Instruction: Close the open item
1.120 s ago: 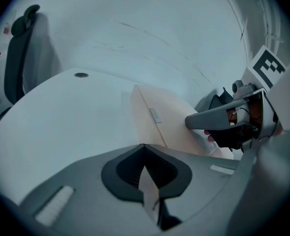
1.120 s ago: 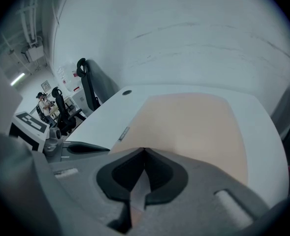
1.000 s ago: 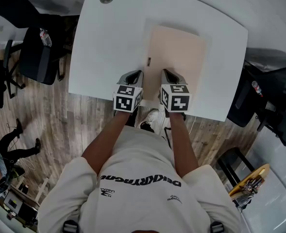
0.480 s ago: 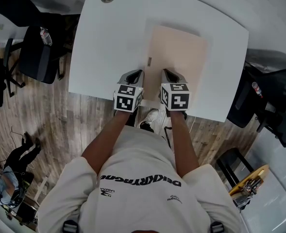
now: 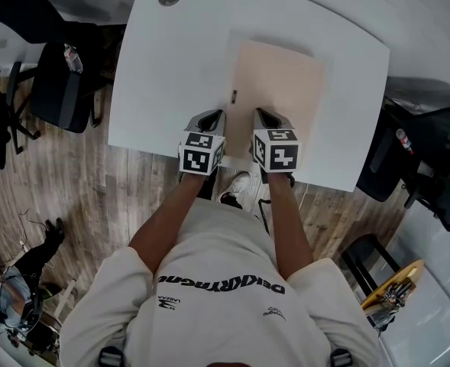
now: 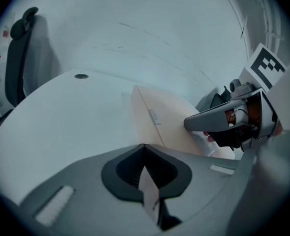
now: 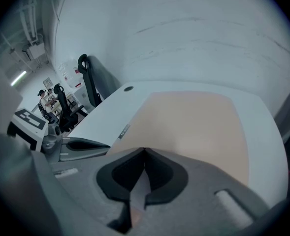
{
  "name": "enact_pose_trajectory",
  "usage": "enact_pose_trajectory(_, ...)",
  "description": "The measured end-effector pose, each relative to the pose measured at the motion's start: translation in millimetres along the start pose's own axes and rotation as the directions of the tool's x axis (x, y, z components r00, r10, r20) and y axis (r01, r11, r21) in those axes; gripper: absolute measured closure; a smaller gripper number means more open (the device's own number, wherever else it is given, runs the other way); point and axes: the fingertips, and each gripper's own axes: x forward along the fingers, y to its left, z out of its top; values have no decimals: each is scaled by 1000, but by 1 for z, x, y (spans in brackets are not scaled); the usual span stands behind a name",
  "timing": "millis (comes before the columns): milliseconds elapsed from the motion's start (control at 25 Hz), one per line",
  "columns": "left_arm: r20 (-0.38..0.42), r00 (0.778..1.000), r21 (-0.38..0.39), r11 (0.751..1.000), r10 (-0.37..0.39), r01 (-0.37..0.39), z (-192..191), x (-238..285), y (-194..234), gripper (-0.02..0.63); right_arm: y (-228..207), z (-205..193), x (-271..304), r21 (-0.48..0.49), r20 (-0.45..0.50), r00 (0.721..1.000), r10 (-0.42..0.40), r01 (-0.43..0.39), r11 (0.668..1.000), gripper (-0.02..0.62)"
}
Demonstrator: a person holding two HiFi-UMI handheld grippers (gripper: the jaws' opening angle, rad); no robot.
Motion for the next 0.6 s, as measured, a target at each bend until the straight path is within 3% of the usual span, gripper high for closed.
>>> enact_pose_trajectory(600, 34, 999, 9, 1000, 21, -21, 8, -13, -6, 601, -7, 3, -22, 32, 78, 997, -6, 4, 999, 583)
